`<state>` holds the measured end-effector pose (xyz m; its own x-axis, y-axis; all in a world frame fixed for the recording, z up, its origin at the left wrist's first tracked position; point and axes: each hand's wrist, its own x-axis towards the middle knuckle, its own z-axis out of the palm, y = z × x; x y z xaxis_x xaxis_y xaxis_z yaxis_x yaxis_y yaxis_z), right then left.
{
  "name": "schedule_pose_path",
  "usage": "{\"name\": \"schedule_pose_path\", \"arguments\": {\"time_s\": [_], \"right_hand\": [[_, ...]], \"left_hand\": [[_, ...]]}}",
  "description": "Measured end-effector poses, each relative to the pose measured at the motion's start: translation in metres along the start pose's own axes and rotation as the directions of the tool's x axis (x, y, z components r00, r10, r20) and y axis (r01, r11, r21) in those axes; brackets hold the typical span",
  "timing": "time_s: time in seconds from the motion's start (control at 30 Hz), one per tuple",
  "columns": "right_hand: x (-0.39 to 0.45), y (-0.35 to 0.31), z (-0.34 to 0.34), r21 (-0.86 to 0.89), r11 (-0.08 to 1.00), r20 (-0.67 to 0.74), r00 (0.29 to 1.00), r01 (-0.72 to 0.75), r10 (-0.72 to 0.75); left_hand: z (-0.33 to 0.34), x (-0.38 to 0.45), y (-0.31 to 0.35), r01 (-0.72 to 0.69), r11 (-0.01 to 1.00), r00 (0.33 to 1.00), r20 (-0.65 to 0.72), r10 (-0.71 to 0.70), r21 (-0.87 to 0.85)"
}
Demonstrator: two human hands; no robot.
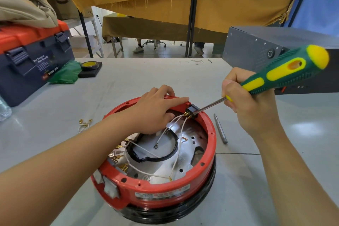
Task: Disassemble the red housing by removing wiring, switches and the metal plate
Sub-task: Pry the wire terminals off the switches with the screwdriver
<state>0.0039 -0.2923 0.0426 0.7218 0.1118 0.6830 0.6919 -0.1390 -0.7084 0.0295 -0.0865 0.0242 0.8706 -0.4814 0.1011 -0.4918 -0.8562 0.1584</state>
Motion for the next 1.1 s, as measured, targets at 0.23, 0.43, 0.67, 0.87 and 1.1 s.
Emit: {"name": "schedule_pose_path", "arguments": {"time_s": [0.23, 0.43, 0.67, 0.87, 1.1], "right_hand": [[0.0, 0.002, 0.0, -0.087, 0.996, 0.051, 0.999, -0.006, 0.01], [0.002, 0.008, 0.0, -0.007, 0.997, -0.002, 0.997, -0.081, 0.081], [0.004, 0.02, 0.0, 0.159, 0.971, -0.026, 0.982, -0.18, 0.186], [0.005, 0.018, 0.0, 0.163, 0.973, -0.024, 0.986, -0.162, 0.168], [0.003, 0.01, -0.001, 0.095, 0.985, -0.069, 0.986, -0.143, 0.15]], "left_hand": [[-0.003, -0.002, -0.009, 0.059, 0.996, 0.998, 0.011, -0.06, 0.066], [0.001, -0.005, -0.006, 0.068, 0.996, 0.996, -0.067, -0.064, 0.055], [0.002, -0.004, -0.005, 0.075, 0.995, 0.995, -0.073, -0.07, 0.067], [0.003, -0.004, -0.005, 0.081, 0.995, 0.994, -0.081, -0.077, 0.052], [0.004, -0.004, -0.008, 0.077, 0.996, 0.991, -0.112, -0.072, 0.039]]}}
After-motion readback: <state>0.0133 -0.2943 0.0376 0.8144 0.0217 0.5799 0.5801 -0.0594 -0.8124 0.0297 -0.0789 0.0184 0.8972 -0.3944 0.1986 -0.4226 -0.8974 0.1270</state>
